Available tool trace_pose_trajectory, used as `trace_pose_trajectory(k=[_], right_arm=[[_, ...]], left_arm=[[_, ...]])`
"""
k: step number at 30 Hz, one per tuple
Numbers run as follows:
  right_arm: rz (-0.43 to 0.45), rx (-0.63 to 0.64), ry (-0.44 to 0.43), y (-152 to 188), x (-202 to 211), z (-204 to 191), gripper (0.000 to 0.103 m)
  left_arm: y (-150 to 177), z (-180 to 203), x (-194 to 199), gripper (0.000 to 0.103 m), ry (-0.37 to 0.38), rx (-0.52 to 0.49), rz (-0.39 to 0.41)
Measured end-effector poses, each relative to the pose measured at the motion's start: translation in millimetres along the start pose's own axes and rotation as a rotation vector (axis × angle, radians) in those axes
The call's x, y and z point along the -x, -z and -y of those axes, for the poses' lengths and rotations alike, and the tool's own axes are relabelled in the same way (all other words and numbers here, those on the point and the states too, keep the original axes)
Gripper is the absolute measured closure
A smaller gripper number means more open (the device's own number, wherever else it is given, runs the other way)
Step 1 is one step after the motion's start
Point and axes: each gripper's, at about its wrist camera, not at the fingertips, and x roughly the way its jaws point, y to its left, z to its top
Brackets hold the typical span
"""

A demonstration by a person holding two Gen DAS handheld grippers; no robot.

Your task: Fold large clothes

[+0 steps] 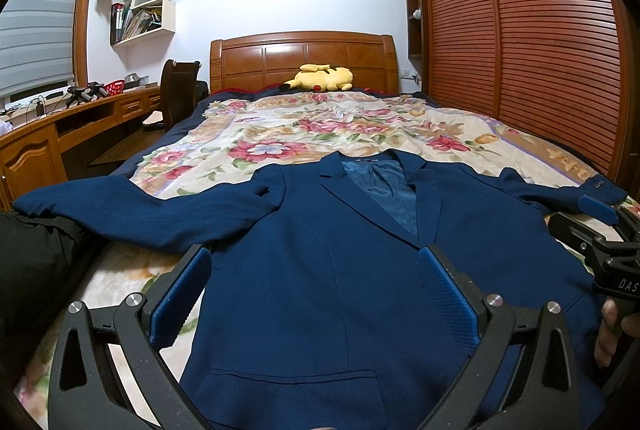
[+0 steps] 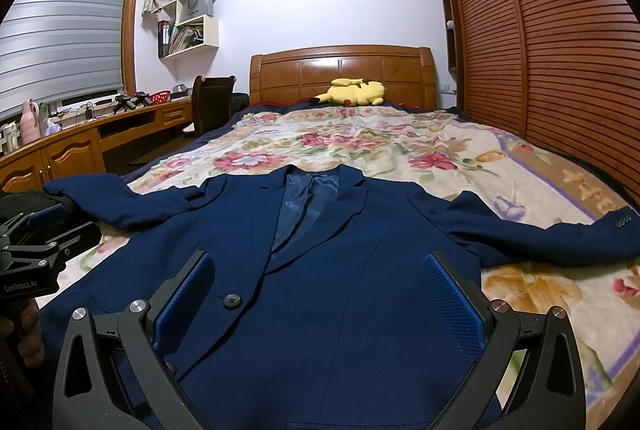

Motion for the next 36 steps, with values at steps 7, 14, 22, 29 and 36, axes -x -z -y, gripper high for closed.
trace_pose_trajectory(k=[7,14,22,29,36], right_arm=[[0.000,0.000,0.000,0,0,1,0.000],[-0.002,0.001,-0.001,1,0,0,0.000],[-0.009,0.005,-0.068,-10,5,-10,0.000],[0.012,0.030,-0.141,-30,4,-30,0.000],[-0.026,0.034,-0.195,-50,-28,-37,0.000]], left_arm=[[0,0,0,0.000,0.000,-0.002,0.001],[2,-3,-1,0.000,0.004,0.001,-0.004],[4,-22,-3,0.000,0.026,0.025,-0.051],[-5,-33,-2,0.000,-0.009,-0.014,-0.080],[-19,-72,-3,0.000,-0.040,-0.011,-0.086]])
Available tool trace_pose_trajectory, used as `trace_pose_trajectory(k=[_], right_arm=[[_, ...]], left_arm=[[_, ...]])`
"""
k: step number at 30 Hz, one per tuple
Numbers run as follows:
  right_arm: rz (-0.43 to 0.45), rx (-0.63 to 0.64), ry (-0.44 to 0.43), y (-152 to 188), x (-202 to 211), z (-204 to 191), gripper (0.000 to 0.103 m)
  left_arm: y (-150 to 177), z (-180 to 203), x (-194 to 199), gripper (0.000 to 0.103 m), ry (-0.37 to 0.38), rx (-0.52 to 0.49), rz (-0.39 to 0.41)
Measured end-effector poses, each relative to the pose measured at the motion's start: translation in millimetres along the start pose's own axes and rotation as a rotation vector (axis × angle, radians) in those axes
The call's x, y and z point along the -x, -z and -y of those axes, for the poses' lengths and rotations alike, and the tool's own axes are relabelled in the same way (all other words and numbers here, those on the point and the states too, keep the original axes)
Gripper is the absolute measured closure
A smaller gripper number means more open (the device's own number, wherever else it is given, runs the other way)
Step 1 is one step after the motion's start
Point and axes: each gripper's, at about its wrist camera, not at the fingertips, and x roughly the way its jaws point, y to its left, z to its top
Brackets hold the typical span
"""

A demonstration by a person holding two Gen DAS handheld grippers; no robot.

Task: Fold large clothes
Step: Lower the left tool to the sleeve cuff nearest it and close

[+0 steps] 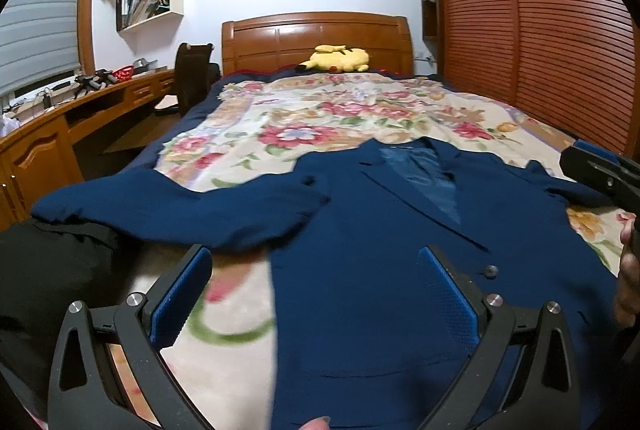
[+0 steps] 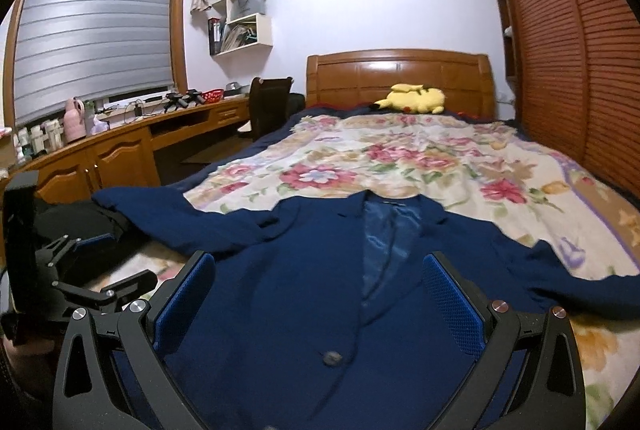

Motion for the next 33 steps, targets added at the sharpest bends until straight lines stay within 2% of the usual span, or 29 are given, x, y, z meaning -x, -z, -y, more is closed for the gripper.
trace_pose_trajectory(k=[3,9,13,18,22,28,33], right_arm=[[-0.007,0.018,0.007,2,-10,0,0.000],[-0.076,0.078,0.022,25,-36,0,0.000],[-0.135,0.073,0.018,42,-52,9,0.000],[-0.168,0.058,0.004,50,-59,20,0.000],[-0.173,0.055,0.002,45,-60,20,0.000],[-0.164,0.069,0.006,42,-63,-4,0.000],[-0.155,0.064,0.002,44,-61,-3,0.000]], left_arm=[[-6,-18,-5,0.000,0.001,0.018,-0.002],[-12,-54,-25,0.009,-0.022,0.029,-0.042],[-15,-80,-48,0.021,-0.063,0.048,-0.096],[-12,-116,-69,0.027,-0.122,0.129,-0.150],[-4,-129,-82,0.028,-0.158,0.182,-0.194],[8,-135,-105,0.028,-0.158,0.255,-0.246],[2,-145,-131,0.028,-0.234,0.264,-0.280]])
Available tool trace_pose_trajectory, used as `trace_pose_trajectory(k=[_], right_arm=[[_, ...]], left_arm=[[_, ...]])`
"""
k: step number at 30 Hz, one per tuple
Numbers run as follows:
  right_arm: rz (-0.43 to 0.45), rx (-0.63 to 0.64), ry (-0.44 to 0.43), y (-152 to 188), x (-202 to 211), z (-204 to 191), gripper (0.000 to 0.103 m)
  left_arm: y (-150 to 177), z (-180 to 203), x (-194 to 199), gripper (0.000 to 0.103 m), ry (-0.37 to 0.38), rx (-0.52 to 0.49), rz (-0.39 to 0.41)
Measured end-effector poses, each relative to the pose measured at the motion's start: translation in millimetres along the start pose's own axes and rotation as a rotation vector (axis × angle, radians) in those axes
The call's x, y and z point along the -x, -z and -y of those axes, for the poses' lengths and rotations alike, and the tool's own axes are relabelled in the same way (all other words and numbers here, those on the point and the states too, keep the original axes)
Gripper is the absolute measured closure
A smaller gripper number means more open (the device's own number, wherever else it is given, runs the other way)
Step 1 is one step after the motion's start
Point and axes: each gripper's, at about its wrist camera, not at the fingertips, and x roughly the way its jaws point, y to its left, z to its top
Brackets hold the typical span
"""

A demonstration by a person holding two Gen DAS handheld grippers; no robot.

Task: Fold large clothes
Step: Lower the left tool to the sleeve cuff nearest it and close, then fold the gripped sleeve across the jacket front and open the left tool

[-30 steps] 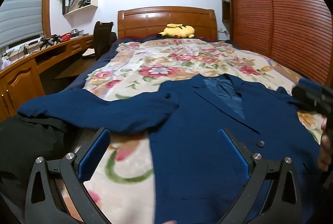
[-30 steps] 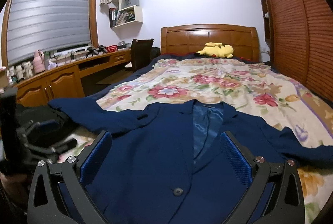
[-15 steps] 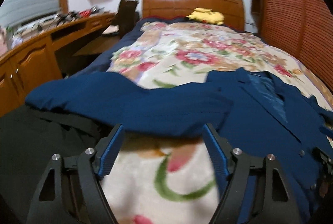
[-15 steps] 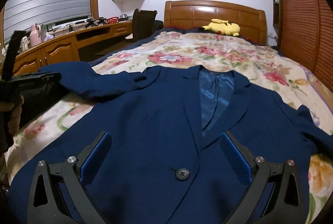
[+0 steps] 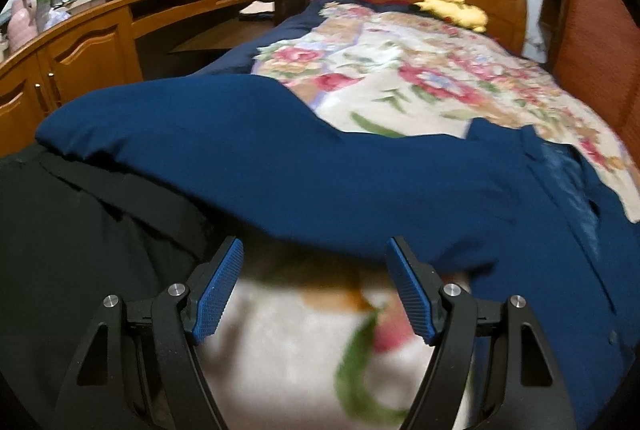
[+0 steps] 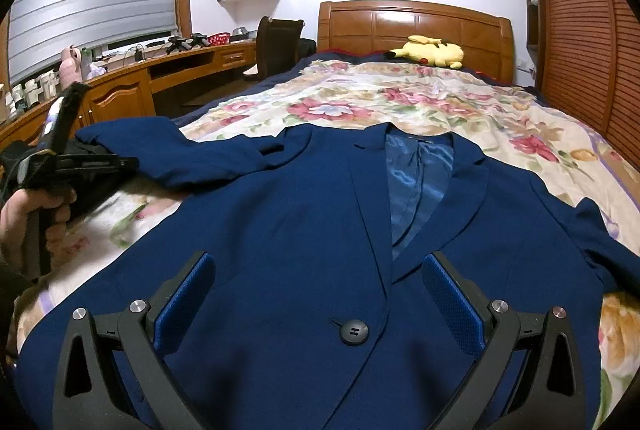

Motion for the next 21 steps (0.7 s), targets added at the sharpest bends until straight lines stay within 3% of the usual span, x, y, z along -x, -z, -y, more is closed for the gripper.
trace_pose_trajectory(k=[3,5,7,10,12,16,21], right_arm=[[0.001,-0.004,-0.004,0,1,0,0.000],[0.003,-0.005,-0.008,0,2,0,0.000],[0.002,-0.006,-0.009,1,2,0,0.000],[-0.001,-0.005,-0.014,0,1,0,0.000],[0.000,-0.004,-0.015,0,1,-1,0.000],[0.009,-0.010,-0.017,-1,3,1,0.000],[0.020,-0.021,-0.021,-2,9,4,0.000]], left_arm=[[-7,-6,-9,0.033,-0.006,0.017,-0.010],[-9,-9,-13,0.048,-0.008,0.031,-0.020],[-12,-11,-14,0.078,-0.003,0.032,-0.022],[-18,-11,-19,0.098,0.005,0.014,-0.040],[-21,-9,-18,0.101,0.006,0.002,-0.048],[-33,10,12,0.101,-0.011,-0.076,0.024],[-42,48,54,0.101,0.052,-0.160,0.077]])
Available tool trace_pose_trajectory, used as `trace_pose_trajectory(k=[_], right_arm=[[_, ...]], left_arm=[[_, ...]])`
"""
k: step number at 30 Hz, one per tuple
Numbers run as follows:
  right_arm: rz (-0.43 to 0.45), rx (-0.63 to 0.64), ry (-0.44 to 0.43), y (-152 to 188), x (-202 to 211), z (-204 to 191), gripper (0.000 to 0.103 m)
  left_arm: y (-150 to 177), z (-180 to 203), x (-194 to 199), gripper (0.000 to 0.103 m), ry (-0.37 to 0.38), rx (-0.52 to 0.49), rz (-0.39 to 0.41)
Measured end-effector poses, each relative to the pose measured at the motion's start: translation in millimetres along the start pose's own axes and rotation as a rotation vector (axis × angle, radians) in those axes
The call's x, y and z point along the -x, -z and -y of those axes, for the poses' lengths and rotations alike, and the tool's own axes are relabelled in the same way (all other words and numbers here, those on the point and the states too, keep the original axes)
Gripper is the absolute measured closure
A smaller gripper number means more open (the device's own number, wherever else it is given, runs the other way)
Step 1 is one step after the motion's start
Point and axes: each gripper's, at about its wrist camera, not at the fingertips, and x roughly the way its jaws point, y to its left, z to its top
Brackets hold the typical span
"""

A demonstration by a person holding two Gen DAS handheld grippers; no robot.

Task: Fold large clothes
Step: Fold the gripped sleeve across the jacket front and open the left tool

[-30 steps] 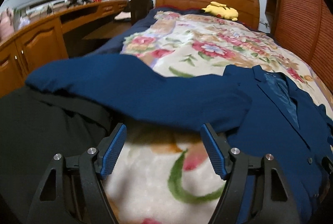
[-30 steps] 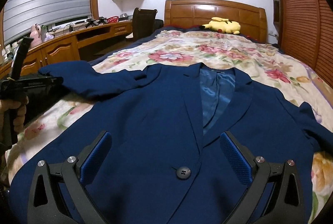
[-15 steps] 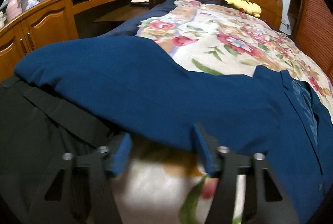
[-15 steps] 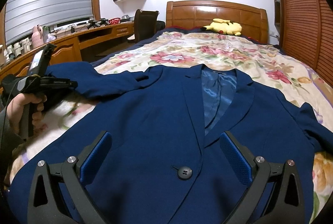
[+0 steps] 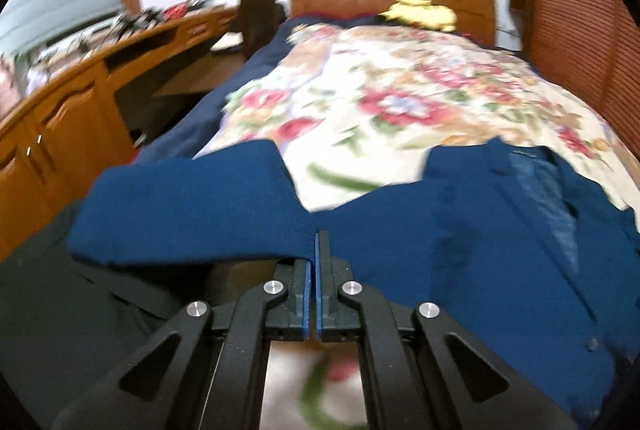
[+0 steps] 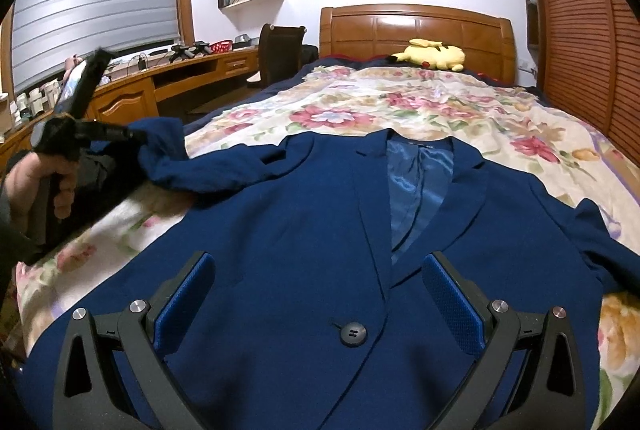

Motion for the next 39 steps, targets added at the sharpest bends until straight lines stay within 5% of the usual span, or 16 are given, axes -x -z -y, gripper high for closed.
trace_pose_trajectory(k=[7,15,25,30,39], right_arm=[[0.029,-0.005,0.027,0,12,8,0.000],[0.019,-0.026,0.019,4,10,9,0.000],[0.015,-0.015,0.010,3,8,9,0.000],[0.011,0.001,0.007,3,8,8,0.000],[-0.002,0.034,-0.006,3,5,5,0.000]], left_arm=[[-3,61,43,0.101,0.096,-0.115,0.026],[33,91,67,0.096,0.160,-0.189,-0.003],[72,60,100,0.023,0.183,-0.163,0.048],[74,43,99,0.022,0.117,-0.150,0.070],[80,5,33,0.022,0.042,-0.055,-0.043]])
